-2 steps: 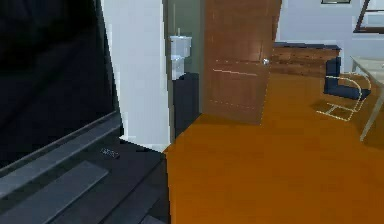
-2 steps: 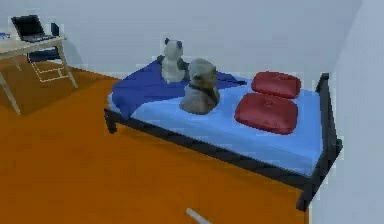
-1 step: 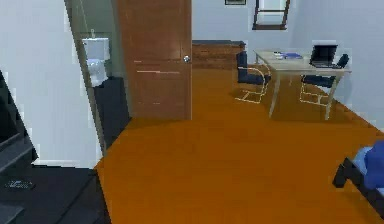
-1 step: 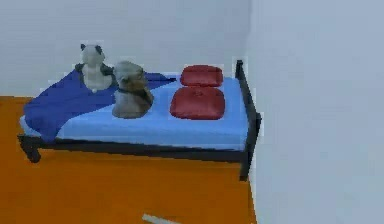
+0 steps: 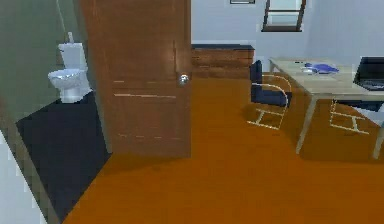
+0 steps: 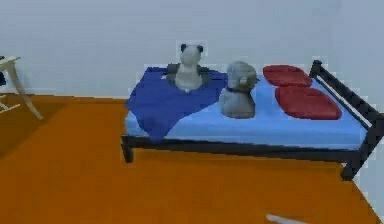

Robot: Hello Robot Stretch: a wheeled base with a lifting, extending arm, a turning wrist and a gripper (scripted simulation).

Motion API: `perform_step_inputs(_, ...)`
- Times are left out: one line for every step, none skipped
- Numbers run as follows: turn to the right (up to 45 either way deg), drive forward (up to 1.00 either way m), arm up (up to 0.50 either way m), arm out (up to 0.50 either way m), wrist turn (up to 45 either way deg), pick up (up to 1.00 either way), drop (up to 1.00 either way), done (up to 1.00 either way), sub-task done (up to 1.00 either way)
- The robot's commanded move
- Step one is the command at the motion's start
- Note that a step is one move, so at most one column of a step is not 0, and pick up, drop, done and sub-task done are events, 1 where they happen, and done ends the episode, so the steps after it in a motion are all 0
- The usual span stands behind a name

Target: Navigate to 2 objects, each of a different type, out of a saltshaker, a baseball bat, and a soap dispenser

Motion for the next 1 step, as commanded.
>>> perform_step_inputs(-24.0,0.0,0.0,0.0,0.0,0.0,0.0,0.0,0.0)
